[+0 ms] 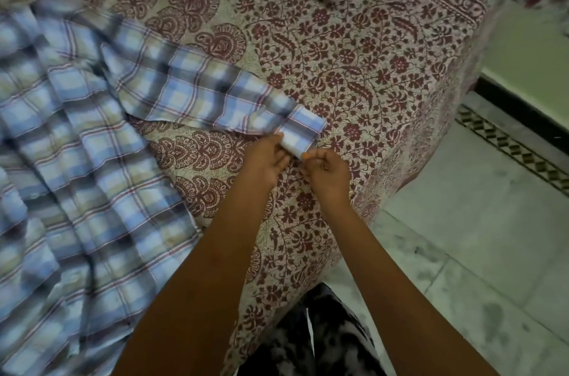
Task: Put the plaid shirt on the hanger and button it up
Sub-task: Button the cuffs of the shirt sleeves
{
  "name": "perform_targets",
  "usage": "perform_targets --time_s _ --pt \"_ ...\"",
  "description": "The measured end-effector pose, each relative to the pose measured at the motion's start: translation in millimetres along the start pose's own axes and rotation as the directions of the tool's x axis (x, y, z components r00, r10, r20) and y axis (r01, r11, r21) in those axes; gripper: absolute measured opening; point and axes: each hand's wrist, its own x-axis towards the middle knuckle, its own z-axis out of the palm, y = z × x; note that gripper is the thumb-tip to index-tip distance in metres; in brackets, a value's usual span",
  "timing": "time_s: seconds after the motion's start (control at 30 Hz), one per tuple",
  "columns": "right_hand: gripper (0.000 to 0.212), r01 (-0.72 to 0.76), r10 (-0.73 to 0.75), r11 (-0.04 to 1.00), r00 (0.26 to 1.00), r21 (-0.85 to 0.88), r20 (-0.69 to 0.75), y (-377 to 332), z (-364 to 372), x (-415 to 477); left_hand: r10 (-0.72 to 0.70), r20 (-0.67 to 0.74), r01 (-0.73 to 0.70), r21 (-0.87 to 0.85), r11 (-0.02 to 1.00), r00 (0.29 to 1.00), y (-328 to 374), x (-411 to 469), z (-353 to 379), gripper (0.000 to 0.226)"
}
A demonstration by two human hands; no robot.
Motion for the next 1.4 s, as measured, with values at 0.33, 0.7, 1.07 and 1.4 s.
perform_targets --time_s 0.33,0.7,1.07,1.4 --pt "0.016 -0.018 0.001 0.991 0.992 0.135 0.13 -16 12 -19 0.003 0.083 -0.012 0.108 0.994 0.997 -9 -16 -30 0.019" --pt "0.029 0.59 -0.608 0.694 0.787 -0.413 0.103 -19 11 -31 0.745 -0.056 -0.679 0.371 0.633 0.664 6 -45 -35 0.052" --pt "0.03 0.494 -0.521 0.744 0.85 -0.45 0.072 2 21 -43 0.737 0.205 -0.631 0.687 0.36 0.644 3 -29 -93 0.058" --pt "0.021 0.086 -0.08 0.989 0.995 -0.12 0.056 7 36 -35 0.655 0.276 -0.65 0.624 0.434 0.703 -1 -29 -96 0.025"
